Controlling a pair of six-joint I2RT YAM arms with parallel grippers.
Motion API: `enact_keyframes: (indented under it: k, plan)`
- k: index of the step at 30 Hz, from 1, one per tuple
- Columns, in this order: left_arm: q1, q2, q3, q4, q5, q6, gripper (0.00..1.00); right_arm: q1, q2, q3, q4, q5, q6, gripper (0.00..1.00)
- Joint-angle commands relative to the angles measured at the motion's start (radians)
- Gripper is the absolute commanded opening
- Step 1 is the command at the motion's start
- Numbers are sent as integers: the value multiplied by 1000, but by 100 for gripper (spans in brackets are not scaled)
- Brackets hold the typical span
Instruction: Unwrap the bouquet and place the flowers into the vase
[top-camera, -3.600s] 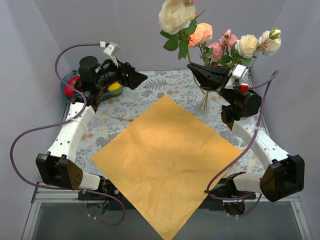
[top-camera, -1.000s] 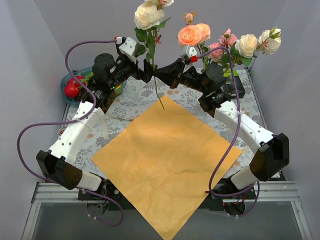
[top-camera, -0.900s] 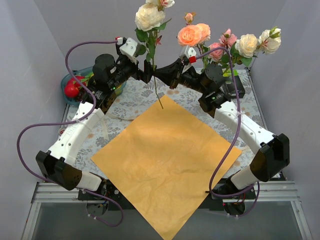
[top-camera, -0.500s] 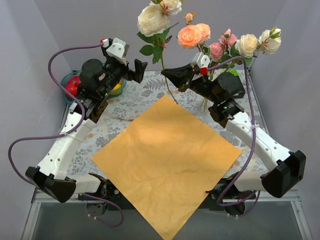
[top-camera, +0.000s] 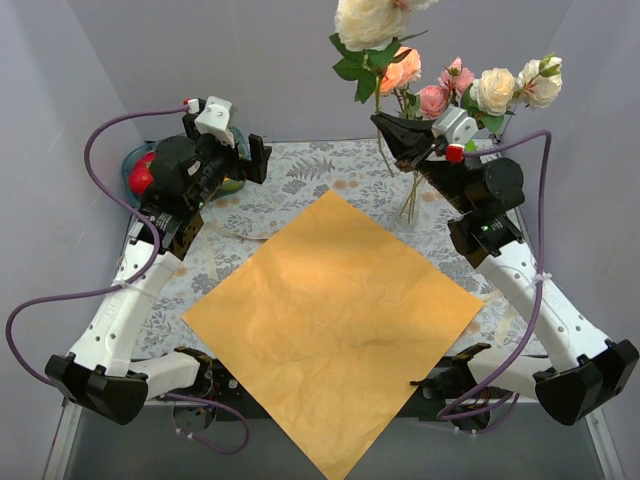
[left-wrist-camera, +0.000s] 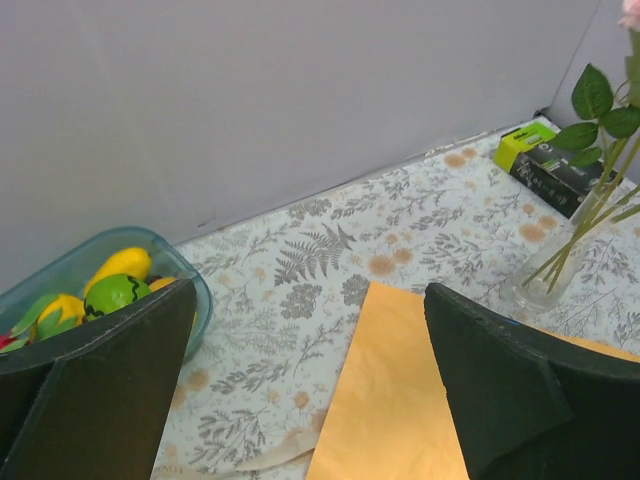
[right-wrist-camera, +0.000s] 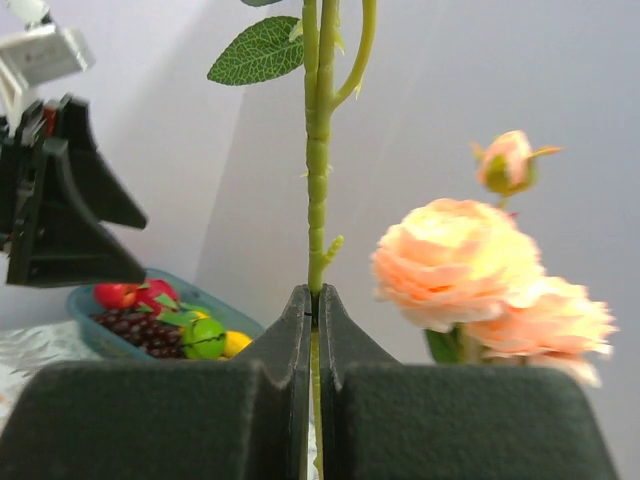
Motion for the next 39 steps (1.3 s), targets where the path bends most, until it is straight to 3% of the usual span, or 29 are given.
enact_keyframes:
  k: [1, 15, 39]
  plan:
    - [24, -11, -8, -24, 27, -33, 98, -71, -79, 15, 67, 59, -38, 1]
    - [53, 14, 4, 9, 55, -37, 98, -256, -128, -163, 263, 55, 137, 1]
    - [75, 29, 1, 31, 87, -50, 98, -346, -62, -236, 449, -10, 238, 1]
